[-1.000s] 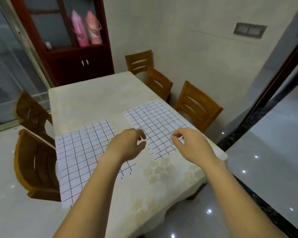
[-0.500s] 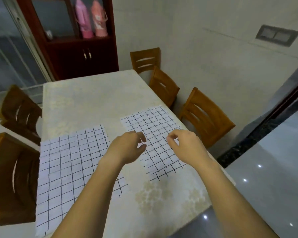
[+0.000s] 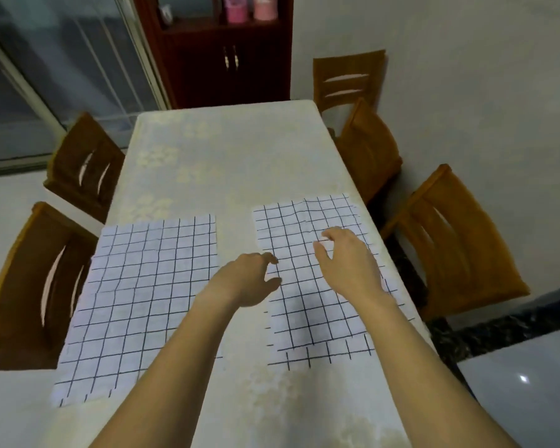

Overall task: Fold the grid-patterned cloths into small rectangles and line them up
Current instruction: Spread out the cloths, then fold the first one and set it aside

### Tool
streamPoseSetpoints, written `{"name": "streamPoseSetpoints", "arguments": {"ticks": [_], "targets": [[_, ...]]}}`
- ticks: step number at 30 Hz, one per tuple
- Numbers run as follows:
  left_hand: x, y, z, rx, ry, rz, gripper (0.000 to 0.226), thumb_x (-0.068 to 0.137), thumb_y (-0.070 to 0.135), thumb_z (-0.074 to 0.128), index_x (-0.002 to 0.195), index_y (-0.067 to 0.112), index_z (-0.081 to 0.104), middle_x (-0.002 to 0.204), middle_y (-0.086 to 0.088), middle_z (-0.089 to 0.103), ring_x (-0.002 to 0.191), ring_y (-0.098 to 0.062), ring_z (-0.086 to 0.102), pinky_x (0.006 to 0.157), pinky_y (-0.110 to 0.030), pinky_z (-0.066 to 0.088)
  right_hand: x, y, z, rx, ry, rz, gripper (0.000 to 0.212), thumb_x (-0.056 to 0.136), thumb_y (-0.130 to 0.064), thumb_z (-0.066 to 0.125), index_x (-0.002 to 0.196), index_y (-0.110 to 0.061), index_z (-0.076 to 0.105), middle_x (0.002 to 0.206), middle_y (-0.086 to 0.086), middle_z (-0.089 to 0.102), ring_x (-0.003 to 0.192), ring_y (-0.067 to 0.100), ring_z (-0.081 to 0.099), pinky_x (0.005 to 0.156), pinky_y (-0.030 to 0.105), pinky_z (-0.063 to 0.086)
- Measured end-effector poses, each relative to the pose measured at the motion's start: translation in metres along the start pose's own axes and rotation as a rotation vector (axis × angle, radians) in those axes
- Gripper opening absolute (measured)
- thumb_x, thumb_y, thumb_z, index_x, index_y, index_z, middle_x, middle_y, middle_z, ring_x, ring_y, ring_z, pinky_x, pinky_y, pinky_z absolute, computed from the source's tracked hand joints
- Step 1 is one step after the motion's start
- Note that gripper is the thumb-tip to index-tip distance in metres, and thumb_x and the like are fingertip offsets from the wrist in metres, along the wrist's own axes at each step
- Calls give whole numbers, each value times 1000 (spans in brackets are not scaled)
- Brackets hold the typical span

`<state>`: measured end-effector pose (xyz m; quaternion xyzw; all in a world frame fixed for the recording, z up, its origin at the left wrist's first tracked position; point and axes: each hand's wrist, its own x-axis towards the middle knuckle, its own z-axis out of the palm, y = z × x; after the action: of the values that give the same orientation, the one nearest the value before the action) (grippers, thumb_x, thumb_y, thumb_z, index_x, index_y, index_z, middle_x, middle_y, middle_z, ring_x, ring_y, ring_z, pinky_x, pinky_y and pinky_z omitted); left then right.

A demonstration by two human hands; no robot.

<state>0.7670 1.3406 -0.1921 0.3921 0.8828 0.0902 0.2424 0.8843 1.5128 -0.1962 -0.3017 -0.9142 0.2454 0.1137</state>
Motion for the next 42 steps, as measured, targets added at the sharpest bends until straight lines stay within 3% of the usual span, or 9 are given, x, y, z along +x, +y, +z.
{"name": "streamPoseSetpoints", "arguments": {"ticks": [6, 13, 18, 22, 28, 32, 35, 38, 42], "targets": [[91, 4, 76, 139, -102, -80, 90, 99, 51, 54, 162, 20, -1, 169, -1, -9, 156, -27, -4, 125, -46, 8, 51, 77, 78, -144, -214, 146, 79, 100, -52, 43, 157, -8, 10, 165, 17, 9, 151, 34, 12, 123, 45, 17], [136, -3, 137, 41, -113, -257, 105, 93, 54, 62, 160, 22, -13, 163, -5, -31, 152, -37, -18, 125, -54, 8, 55, 124, 142, -197, -390, 223, 105, 90, -75, 36, 156, -11, -14, 163, 12, -21, 151, 31, -18, 121, 47, -8], [140, -21, 153, -150, -8, -357, 93, 96, 43, 63, 161, 21, 0, 165, -5, -24, 154, -39, -4, 122, -52, 24, 50, 136, 164, -260, -464, 197, 104, 89, -79, 27, 156, -11, -15, 162, 18, -21, 150, 37, -20, 120, 57, -7], [139, -36, 151, -449, 142, -421, 73, 95, 31, 66, 154, 20, 25, 168, -3, -14, 150, -30, 26, 111, -41, 38, 51, 136, 170, -305, -497, 126, 100, 90, -77, 23, 155, -12, -17, 161, 18, -24, 149, 37, -23, 120, 58, -8], [127, -51, 147, -687, 348, -460, 71, 94, 20, 69, 154, 14, 33, 166, -8, 17, 149, -27, 29, 121, -38, 28, 48, 131, 170, -370, -640, 29, 112, 84, -82, 35, 152, -18, -26, 157, 12, -35, 146, 34, -30, 120, 54, -13], [107, -67, 144, -940, 585, -617, 64, 92, 8, 69, 149, 16, 39, 153, -10, 32, 128, -28, 52, 102, -28, 44, 40, 128, 166, -365, -702, -77, 122, 80, -77, 54, 154, -18, -23, 158, 10, -35, 148, 33, -27, 121, 54, -9], [90, -82, 142, -994, 588, -626, 59, 91, 6, 70, 144, 17, 45, 145, -10, 41, 118, -25, 57, 90, -24, 44, 35, 128, 161, -392, -708, -105, 127, 75, -77, 59, 155, -20, -22, 158, 8, -35, 149, 31, -25, 122, 54, -7], [70, -92, 139, -993, 584, -602, 49, 91, 2, 69, 135, 17, 55, 130, -8, 51, 86, -6, 55, 82, -24, 46, 25, 121, 158, -409, -612, -58, 125, 75, -82, 54, 155, -19, -20, 161, 10, -29, 150, 31, -22, 121, 51, -8], [51, -101, 139, -1107, 512, -531, 54, 88, 2, 69, 137, 23, 57, 120, 6, 52, 100, -9, 59, 79, -19, 48, 6, 87, 171, -364, -480, 22, 111, 83, -83, 35, 156, -17, -17, 163, 13, -21, 151, 31, -16, 123, 52, -3]]}}
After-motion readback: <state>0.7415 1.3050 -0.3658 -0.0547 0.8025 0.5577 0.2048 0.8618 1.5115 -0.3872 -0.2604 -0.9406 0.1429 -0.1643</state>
